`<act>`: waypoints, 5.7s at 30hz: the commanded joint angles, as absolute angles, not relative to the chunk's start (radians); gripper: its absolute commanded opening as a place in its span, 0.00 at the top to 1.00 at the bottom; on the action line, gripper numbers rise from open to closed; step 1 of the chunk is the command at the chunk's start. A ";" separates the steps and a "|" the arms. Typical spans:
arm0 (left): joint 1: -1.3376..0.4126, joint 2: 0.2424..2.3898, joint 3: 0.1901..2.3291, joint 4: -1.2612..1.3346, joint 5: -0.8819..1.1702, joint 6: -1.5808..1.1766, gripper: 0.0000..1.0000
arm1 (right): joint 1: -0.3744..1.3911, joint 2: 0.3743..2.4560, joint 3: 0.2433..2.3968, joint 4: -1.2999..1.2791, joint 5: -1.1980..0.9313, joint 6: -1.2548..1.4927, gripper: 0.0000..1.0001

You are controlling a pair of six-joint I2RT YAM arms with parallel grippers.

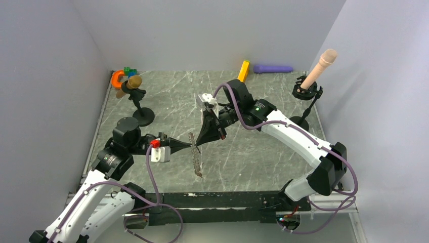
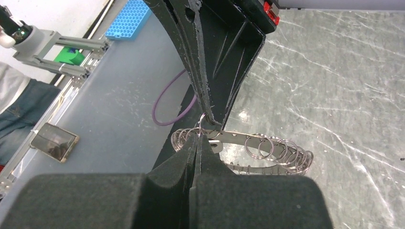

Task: Put the keys on the keyring

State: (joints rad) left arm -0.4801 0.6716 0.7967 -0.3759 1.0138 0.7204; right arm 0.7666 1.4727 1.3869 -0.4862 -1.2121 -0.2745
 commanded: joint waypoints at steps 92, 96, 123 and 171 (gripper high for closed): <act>-0.690 0.481 0.402 0.180 0.386 0.241 0.77 | 0.683 1.461 1.310 -0.302 -1.222 -0.108 1.00; -0.680 0.486 0.382 0.246 0.408 0.218 0.78 | 0.684 1.463 1.310 -0.304 -1.224 -0.109 1.00; -0.658 0.557 0.391 0.287 0.575 0.163 0.84 | 0.680 1.463 1.310 -0.305 -1.224 -0.111 1.00; -0.645 0.545 0.342 0.386 0.599 0.075 0.75 | 0.674 1.466 1.302 -0.282 -1.235 -0.089 1.00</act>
State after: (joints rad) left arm -0.6495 0.5373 0.3458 0.3145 0.5690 0.1101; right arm 0.6792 1.5051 1.2999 -0.3382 -1.1889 -0.1055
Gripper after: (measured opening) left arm 0.242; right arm 0.008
